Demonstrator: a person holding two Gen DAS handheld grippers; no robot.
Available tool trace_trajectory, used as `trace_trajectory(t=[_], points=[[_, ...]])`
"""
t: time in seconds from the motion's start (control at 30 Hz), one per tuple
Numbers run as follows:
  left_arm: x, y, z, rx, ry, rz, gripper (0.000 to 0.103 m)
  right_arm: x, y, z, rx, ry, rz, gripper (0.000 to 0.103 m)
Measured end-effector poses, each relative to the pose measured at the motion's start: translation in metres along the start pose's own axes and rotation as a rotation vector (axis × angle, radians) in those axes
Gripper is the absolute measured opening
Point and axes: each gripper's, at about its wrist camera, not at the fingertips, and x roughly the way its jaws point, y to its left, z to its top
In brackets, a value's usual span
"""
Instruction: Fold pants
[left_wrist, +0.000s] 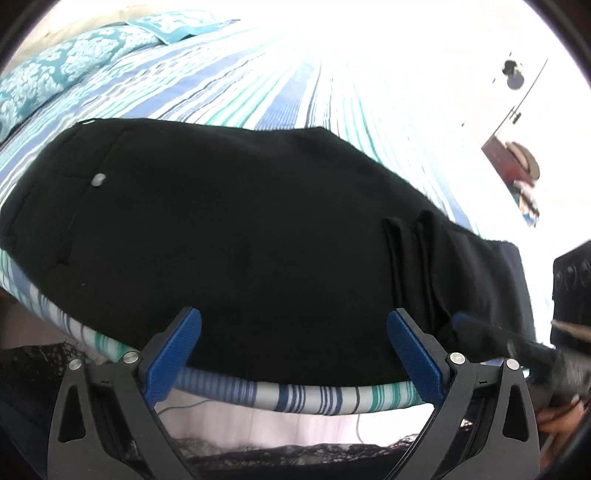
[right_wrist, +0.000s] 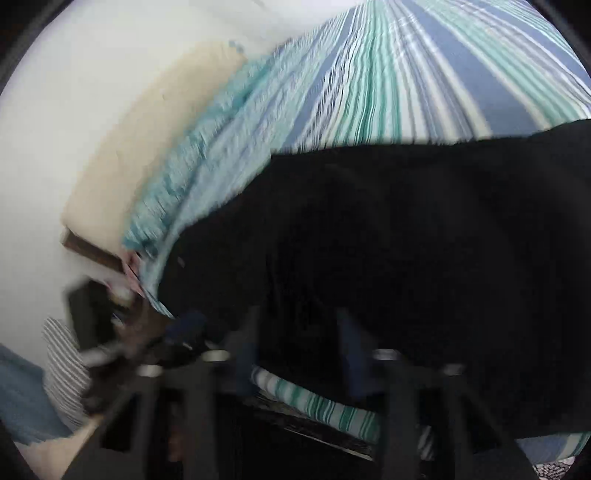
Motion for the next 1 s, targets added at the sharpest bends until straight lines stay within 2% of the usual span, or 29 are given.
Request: trace_trajectory(t=[0.07,0.13,0.2,0.27,0.3,0.37,0.4,0.5,0.53,0.6,0.63,0.67,0.77,0.87,0.93,1.0], points=[[-0.007,-0.004,0.001,0.001,-0.025,-0.04,0.101,0.0,0.017,0.0,-0.099,0.016,-0.018,0.09],[-0.014,-0.015,0.002,0.028,-0.05,-0.098,0.1,-0.02,0.031,-0.009,-0.21,0.024,-0.108,0.091],[-0.021,-0.04,0.001,0.106,-0.081,-0.163,0.098,-0.048,0.04,-0.02,-0.293,0.016,-0.184,0.095],[-0.019,-0.069,0.0,0.196,-0.081,-0.211,0.084,-0.086,0.041,-0.037,-0.357,-0.031,-0.259,0.102],[-0.012,-0.086,0.0,0.239,-0.052,-0.238,0.081,-0.107,0.029,-0.048,-0.367,-0.062,-0.279,0.103],[0.009,-0.109,0.002,0.279,0.021,-0.252,0.07,-0.137,0.015,-0.068,-0.35,-0.128,-0.32,0.103],[0.021,-0.117,0.003,0.287,0.055,-0.236,0.067,-0.148,0.005,-0.077,-0.319,-0.149,-0.335,0.103],[0.054,-0.13,-0.002,0.279,0.142,-0.197,0.05,-0.17,-0.018,-0.088,-0.203,-0.203,-0.34,0.103],[0.059,-0.132,-0.004,0.284,0.151,-0.193,0.044,-0.173,-0.019,-0.085,-0.184,-0.235,-0.337,0.103],[0.061,-0.143,-0.008,0.333,0.133,-0.167,0.042,-0.182,-0.025,-0.083,-0.163,-0.287,-0.338,0.103],[0.061,-0.147,-0.009,0.353,0.131,-0.163,0.023,-0.183,-0.029,-0.082,-0.158,-0.294,-0.343,0.103],[0.061,-0.151,-0.01,0.366,0.135,-0.161,0.011,-0.178,-0.028,-0.079,-0.154,-0.29,-0.353,0.103],[0.039,-0.151,-0.004,0.355,0.087,-0.174,0.01,-0.177,-0.04,-0.079,-0.124,-0.268,-0.362,0.103],[0.01,-0.136,0.003,0.333,0.034,-0.19,0.01,-0.187,-0.047,-0.076,-0.094,-0.306,-0.379,0.103],[0.001,-0.121,0.002,0.341,0.02,-0.168,0.01,-0.195,-0.052,-0.076,-0.069,-0.333,-0.406,0.103],[0.007,-0.106,-0.003,0.352,0.044,-0.114,0.01,-0.201,-0.061,-0.077,-0.028,-0.341,-0.436,0.103]])
